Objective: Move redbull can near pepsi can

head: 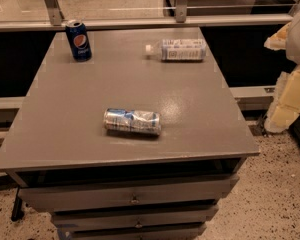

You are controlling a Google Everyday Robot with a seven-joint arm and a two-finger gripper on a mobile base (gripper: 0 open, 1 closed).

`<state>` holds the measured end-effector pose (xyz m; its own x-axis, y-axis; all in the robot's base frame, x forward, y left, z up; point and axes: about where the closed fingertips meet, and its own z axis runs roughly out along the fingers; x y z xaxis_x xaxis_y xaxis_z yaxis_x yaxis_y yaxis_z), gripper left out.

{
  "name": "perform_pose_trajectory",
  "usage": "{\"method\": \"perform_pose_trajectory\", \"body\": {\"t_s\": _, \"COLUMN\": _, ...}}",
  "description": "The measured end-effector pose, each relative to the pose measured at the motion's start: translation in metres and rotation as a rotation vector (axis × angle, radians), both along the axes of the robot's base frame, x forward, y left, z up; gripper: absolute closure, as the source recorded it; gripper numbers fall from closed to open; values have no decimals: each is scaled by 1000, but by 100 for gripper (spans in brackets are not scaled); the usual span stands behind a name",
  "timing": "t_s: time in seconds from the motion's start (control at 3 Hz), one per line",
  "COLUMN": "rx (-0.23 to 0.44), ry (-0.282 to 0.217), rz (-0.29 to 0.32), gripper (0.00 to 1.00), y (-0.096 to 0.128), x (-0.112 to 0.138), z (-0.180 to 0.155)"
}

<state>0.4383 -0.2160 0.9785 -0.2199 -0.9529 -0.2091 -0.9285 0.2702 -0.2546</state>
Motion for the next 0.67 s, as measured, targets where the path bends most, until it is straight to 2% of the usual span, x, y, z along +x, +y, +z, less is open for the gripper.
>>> {"method": "perform_pose_trajectory", "body": {"t_s": 0.67, "rx": 14, "ry": -7, "rz": -1, "gripper": 0, "y": 6, "x": 1, "z": -1}}
